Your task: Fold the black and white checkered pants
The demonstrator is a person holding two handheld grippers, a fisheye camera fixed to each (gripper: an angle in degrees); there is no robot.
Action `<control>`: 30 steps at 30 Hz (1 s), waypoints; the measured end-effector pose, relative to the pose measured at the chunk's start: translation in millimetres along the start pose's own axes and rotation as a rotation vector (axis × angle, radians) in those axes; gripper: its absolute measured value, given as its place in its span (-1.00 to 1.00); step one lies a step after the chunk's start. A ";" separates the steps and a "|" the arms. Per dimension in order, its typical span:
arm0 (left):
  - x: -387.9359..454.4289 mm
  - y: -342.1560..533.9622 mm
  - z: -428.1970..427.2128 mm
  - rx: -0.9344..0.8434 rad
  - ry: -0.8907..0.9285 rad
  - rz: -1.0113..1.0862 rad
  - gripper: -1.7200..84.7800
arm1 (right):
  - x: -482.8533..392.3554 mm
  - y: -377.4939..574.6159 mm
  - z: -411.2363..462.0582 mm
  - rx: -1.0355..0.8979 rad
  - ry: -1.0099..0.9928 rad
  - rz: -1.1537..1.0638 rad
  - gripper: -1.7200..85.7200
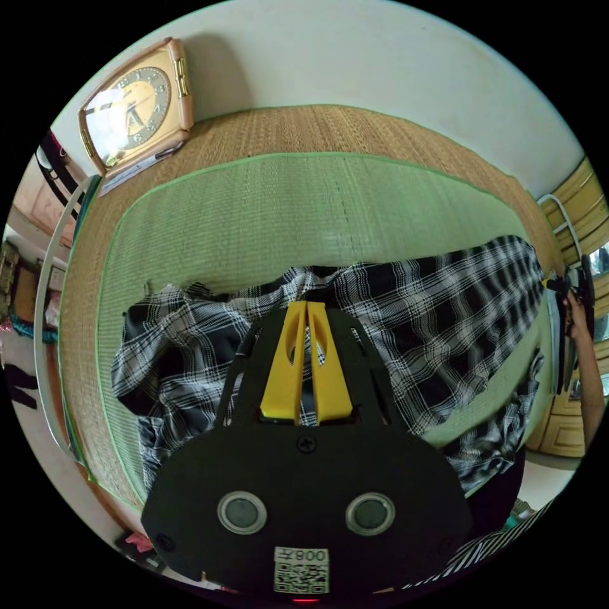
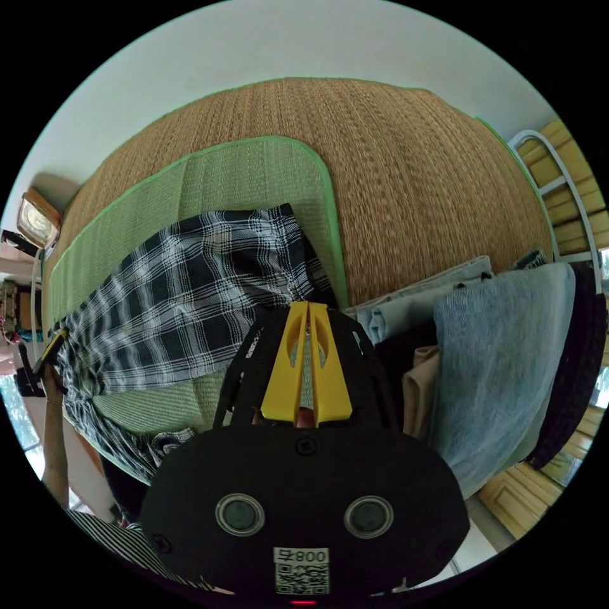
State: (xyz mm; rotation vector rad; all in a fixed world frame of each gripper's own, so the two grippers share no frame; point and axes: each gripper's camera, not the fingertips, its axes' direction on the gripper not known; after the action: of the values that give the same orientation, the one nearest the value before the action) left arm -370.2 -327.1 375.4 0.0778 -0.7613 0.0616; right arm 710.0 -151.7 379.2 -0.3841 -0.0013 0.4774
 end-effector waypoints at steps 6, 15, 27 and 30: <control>-7.7 6.8 -19.9 0.065 0.022 0.022 -0.96 | -16.2 4.0 -17.9 0.075 -0.083 -0.009 -0.96; -44.8 -2.0 -15.0 0.023 0.024 -0.072 -0.96 | -28.2 -45.9 21.7 0.017 -0.101 0.046 -0.96; -115.4 59.3 -56.6 0.066 -0.071 -0.100 -0.96 | -165.8 -10.2 3.0 0.165 -0.227 -0.369 -0.96; -147.3 61.1 -47.6 0.009 -0.127 -0.170 -0.96 | -210.5 -12.1 26.4 0.123 -0.148 -0.432 -0.96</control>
State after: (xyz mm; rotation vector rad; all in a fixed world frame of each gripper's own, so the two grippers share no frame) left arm -449.1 -265.9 242.2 0.1564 -0.8785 -0.1025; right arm 525.8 -246.4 426.5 -0.2175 -0.1944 0.0771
